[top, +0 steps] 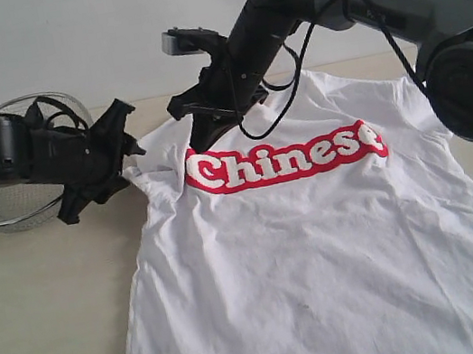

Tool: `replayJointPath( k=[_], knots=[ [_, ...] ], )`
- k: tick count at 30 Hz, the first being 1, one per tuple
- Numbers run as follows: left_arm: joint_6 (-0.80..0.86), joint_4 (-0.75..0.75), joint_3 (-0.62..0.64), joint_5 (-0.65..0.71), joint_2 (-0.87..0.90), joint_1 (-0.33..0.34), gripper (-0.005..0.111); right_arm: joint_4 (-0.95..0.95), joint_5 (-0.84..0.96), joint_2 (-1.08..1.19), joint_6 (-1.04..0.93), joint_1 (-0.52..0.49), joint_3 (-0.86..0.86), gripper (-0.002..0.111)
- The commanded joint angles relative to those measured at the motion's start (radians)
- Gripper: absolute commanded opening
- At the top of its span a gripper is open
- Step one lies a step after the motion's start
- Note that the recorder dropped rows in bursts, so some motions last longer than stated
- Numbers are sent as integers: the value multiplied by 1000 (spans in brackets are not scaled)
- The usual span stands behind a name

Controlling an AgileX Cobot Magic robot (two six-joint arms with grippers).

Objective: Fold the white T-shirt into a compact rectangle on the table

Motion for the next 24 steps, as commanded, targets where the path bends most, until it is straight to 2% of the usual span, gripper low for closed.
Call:
replayJointPath(
  k=[1, 3, 8, 10, 24],
  knots=[
    [2, -2, -46, 8, 41, -4, 49, 14, 3, -5, -13, -8, -1, 0],
    [2, -2, -62, 24, 59, -4, 42, 14, 3, -5, -13, -8, -1, 0],
    [35, -2, -80, 39, 64, -4, 13, 14, 3, -5, -15, -8, -1, 0],
    [82, -2, -93, 39, 60, -4, 8, 14, 3, -5, -15, -8, -1, 0],
    [364, -2, -137, 17, -11, -4, 8, 14, 3, -5, -17, -8, -1, 0]
  ],
)
